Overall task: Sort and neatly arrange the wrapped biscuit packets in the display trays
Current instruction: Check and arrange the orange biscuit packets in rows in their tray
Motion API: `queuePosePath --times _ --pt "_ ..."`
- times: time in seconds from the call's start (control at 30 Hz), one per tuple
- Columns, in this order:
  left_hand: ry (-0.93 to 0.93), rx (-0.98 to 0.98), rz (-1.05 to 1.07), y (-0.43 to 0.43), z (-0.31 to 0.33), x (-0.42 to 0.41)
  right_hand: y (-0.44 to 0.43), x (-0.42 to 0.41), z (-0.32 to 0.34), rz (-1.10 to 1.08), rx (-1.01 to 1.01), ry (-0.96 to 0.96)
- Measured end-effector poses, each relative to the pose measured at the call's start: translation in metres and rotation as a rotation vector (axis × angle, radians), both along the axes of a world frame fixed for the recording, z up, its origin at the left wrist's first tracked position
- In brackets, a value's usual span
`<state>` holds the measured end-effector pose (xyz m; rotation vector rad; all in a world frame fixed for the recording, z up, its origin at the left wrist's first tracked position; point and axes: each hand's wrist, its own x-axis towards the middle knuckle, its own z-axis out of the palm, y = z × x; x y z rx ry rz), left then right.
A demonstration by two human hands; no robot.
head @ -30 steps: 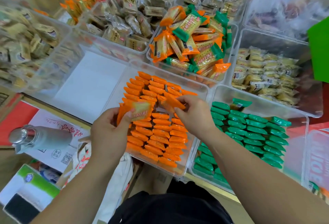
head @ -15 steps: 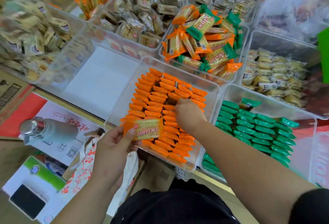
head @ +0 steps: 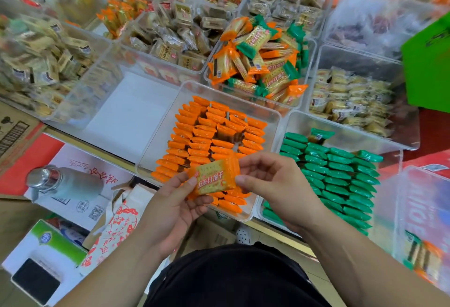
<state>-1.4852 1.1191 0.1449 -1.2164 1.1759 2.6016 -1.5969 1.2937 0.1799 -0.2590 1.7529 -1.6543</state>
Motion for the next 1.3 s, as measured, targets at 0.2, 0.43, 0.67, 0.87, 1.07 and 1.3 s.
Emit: queuePosePath --times 0.2,0.43,0.67,0.87,1.07,1.3 --pt "0.031 0.057 -0.018 0.017 0.010 0.001 0.018 0.006 0.013 -0.057 -0.051 -0.231" --pt "0.025 0.042 -0.011 0.028 0.021 -0.003 0.037 -0.006 0.015 -0.056 -0.168 -0.443" --pt "0.082 -0.164 -0.033 0.037 0.029 -0.010 0.051 -0.007 -0.005 -0.139 -0.037 -0.342" --pt "0.366 -1.105 -0.407 0.048 0.040 -0.023 0.073 -0.002 -0.013 -0.346 -0.131 -0.545" --pt "0.796 -1.588 -0.842 0.061 0.032 -0.045 0.107 -0.003 -0.016 -0.418 -0.365 -0.426" --pt "0.485 -1.054 -0.846 0.120 0.034 -0.076 0.163 0.004 -0.026 -0.543 -0.242 -0.048"
